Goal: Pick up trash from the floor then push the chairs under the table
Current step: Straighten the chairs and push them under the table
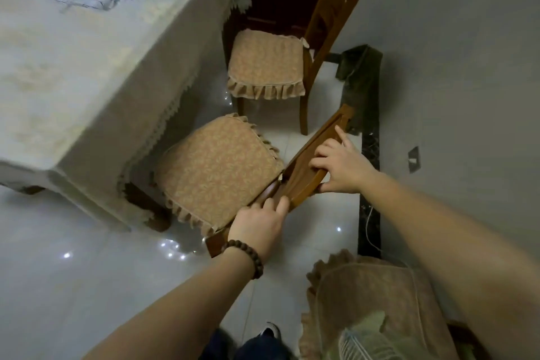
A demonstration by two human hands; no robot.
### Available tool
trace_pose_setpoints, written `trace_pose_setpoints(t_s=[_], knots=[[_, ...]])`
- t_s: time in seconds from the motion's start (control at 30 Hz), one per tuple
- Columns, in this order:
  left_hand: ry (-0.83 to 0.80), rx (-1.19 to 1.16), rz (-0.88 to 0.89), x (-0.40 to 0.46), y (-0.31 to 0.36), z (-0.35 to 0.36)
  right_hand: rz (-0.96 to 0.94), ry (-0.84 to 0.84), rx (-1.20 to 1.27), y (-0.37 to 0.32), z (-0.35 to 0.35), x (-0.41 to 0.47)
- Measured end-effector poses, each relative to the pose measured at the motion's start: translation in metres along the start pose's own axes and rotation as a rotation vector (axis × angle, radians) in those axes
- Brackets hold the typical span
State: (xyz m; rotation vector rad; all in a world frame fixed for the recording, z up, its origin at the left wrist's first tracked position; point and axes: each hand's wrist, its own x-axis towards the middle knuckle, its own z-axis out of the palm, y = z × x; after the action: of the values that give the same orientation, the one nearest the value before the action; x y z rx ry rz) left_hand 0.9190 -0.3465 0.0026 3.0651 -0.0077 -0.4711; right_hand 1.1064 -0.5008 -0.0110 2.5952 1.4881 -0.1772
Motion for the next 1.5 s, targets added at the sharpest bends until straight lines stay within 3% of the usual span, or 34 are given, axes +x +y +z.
trace_pose_setpoints(t_s=[0.3, 0.67, 0.87, 1.07, 1.23, 1.5], knots=[[0.014, 0.030, 0.042, -0.007, -0.034, -0.006, 0.028, 0.106, 0.039, -0.019, 0.006, 0.011], [0.060, 0.157, 0.157, 0.010, -0.166, -0.020, 0.184, 0.264, 0.185, -0.079, 0.002, 0.076], [0.120, 0.084, 0.192, 0.022, -0.230, -0.007, 0.138, 0.290, 0.148, -0.096, -0.009, 0.133], [0.205, 0.048, 0.157, 0.043, -0.253, -0.016, 0.090, 0.276, 0.108, -0.078, -0.030, 0.176], [0.166, 0.030, 0.098, 0.059, -0.255, -0.026, 0.043, 0.298, 0.095, -0.059, -0.037, 0.194], [0.238, 0.006, 0.009, 0.111, -0.228, -0.040, -0.125, 0.389, 0.110, 0.016, -0.030, 0.236]])
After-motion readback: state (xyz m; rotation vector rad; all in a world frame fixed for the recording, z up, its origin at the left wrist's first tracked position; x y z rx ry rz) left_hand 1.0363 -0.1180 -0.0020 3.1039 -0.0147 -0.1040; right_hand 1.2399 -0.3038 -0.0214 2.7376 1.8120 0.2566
